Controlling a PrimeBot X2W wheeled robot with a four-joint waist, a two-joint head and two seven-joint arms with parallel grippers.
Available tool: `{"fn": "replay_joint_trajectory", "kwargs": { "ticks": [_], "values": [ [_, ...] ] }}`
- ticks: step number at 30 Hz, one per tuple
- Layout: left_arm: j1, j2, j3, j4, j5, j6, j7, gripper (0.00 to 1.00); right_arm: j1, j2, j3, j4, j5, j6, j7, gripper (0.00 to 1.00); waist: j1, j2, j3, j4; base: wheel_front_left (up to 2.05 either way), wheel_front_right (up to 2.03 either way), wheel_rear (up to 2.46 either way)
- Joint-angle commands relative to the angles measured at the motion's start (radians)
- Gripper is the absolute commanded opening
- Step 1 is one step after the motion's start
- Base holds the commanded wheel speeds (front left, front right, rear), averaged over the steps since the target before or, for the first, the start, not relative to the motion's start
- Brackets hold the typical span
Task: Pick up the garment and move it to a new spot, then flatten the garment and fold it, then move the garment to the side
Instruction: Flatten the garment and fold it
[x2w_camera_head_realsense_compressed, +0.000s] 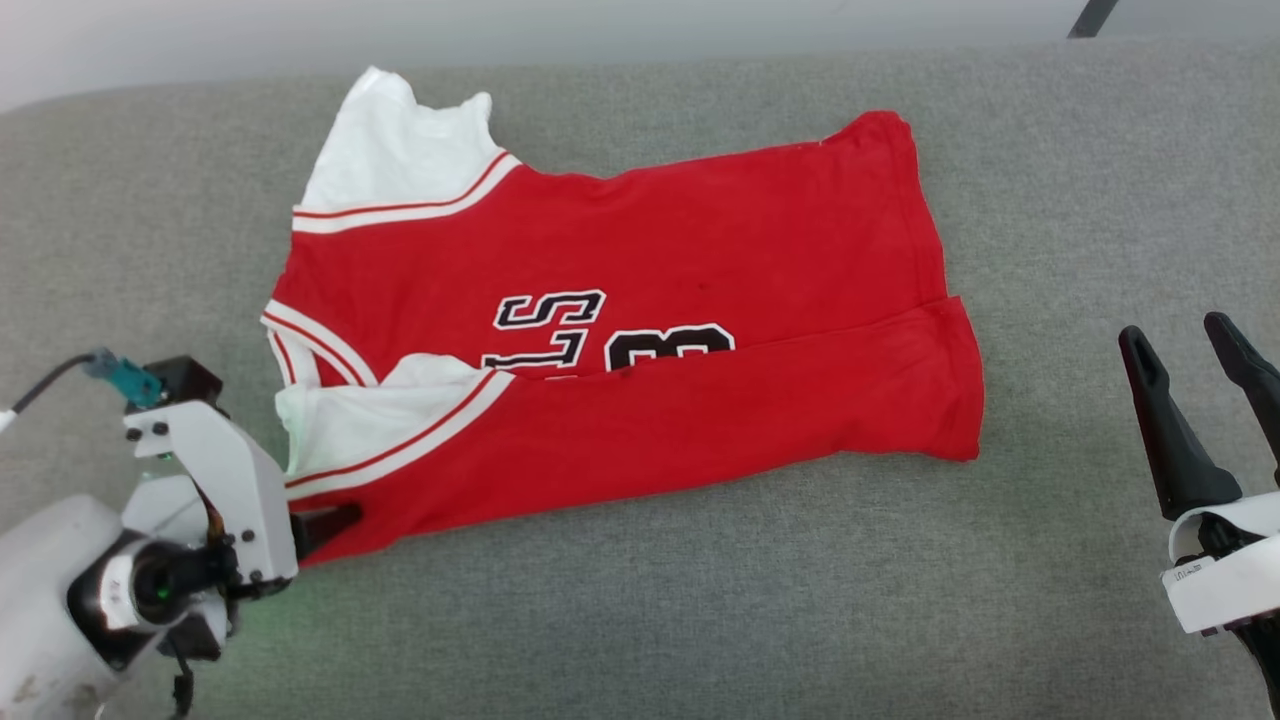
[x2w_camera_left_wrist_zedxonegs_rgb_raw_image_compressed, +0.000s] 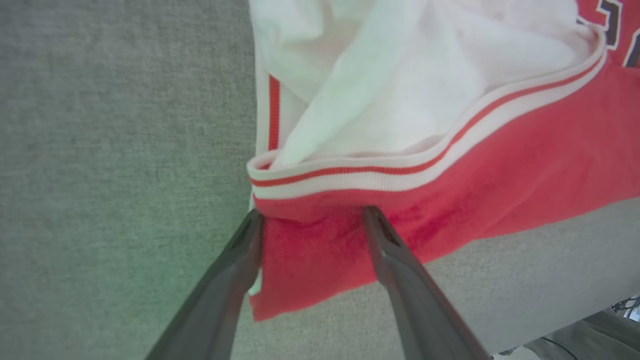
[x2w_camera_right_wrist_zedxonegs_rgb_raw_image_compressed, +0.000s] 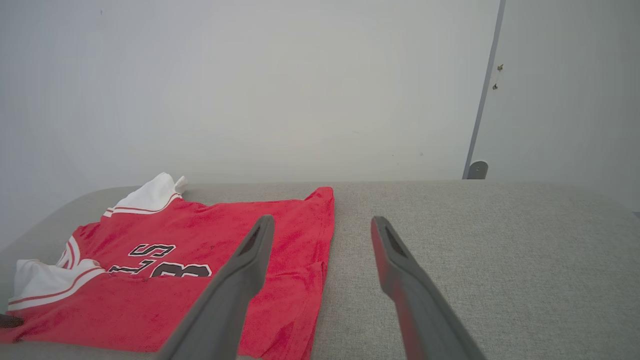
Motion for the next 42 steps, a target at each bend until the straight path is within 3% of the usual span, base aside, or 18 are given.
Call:
{"fn": "replay_joint_trajectory", "kwargs": {
  "ticks": [1, 8, 9, 10, 20, 40, 41, 42],
  "values": [
    [-0.003, -0.022, -0.003, 0.038, -0.001, -0.014, -0.004, 1.0, 0.005, 0.005, -0.006, 0.002, 0.013, -0.001, 0.002, 1.0, 0.0, -0.0001, 0.014, -0.008, 0.0, 0.0, 0.0],
    [-0.005, -0.074, 0.005, 0.128, -0.035, -0.041, 0.015, 1.0, 0.004, 0.005, -0.015, 0.005, 0.017, -0.001, 0.025, 1.0, 0.0, -0.0001, 0.026, -0.003, 0.0, 0.0, 0.0],
    [-0.008, -0.081, 0.004, 0.138, -0.037, -0.042, 0.02, 0.46, 0.002, 0.006, -0.016, 0.007, 0.02, -0.001, 0.031, 1.0, 0.0, -0.0001, 0.027, -0.002, 0.0, 0.0, 0.0],
    [-0.01, -0.087, 0.004, 0.149, -0.039, -0.044, 0.023, 0.0, 0.001, 0.005, -0.017, 0.008, 0.021, -0.001, 0.035, 1.0, 0.0, -0.0001, 0.029, 0.001, 0.0, 0.0, 0.0],
    [-0.041, -0.124, -0.002, 0.172, -0.024, -0.067, 0.04, 0.0, -0.017, 0.004, -0.031, 0.037, 0.017, -0.001, 0.121, 1.0, 0.0, -0.0001, 0.042, 0.033, 0.0, 0.0, 0.0],
    [-0.094, -0.236, -0.01, 0.186, 0.008, -0.13, 0.022, 0.0, -0.134, 0.069, -0.033, 0.232, -0.067, -0.001, 0.584, 0.99, 0.0, -0.0001, 0.103, 0.128, 0.0, 0.0, 0.0],
    [-0.096, -0.241, -0.011, 0.191, 0.011, -0.131, 0.021, 0.0, -0.142, 0.071, -0.028, 0.24, -0.067, -0.001, 0.595, 0.38, 0.0, -0.0001, 0.105, 0.131, 0.0, 0.0, 0.0],
    [-0.098, -0.246, -0.012, 0.195, 0.013, -0.134, 0.02, 0.0, -0.145, 0.067, -0.024, 0.25, -0.076, -0.001, 0.605, 0.0, 0.0, -0.0001, 0.107, 0.134, 0.0, 0.0, 0.0]
  ]
}}
